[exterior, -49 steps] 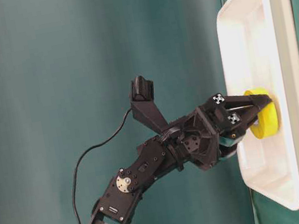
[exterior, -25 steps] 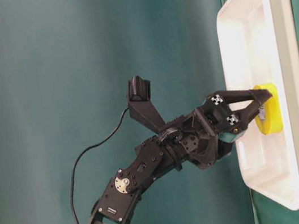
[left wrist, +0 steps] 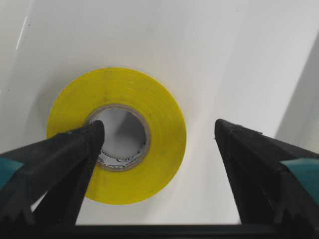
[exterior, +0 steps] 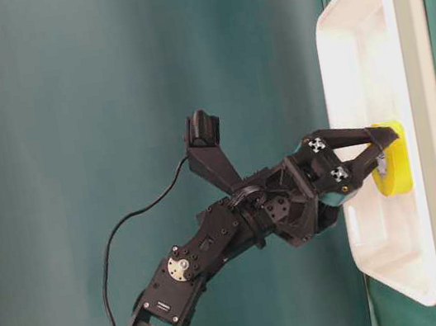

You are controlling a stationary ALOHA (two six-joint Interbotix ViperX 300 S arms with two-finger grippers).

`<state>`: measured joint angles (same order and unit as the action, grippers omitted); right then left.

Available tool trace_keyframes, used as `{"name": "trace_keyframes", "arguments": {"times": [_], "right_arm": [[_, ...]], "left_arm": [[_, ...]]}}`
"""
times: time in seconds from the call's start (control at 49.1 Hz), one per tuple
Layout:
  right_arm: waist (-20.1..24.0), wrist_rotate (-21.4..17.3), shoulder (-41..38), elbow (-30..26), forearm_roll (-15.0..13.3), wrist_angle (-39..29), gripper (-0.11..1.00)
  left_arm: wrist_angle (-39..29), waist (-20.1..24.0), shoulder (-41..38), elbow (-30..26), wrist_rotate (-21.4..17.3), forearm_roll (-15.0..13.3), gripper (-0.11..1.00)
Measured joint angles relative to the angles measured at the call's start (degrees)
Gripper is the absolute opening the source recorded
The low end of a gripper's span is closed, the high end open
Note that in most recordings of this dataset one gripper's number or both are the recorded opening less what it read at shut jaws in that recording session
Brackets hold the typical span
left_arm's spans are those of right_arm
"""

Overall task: Pick up the tape from a random location and place it into the white case.
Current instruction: 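Lower the yellow roll into the tray and open the left gripper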

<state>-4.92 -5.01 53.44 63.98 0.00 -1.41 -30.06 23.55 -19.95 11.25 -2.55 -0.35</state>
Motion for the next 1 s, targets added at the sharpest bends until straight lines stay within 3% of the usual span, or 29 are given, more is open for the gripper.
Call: {"name": "trace_keyframes", "arguments": {"times": [0.387,0.998], "right_arm": [[-0.09,0.00,0.00,0.00,0.00,0.00,0.93],[0.00,0.00,0.00,-0.35,0.00,-0.62,0.93]], "left_arm": [[-4.22,-0.44,5.27,-1.67,0.09,0.00,1.00],[-22.41,-1.93,12.04,-13.89,0.09,0.00,1.00]]}}
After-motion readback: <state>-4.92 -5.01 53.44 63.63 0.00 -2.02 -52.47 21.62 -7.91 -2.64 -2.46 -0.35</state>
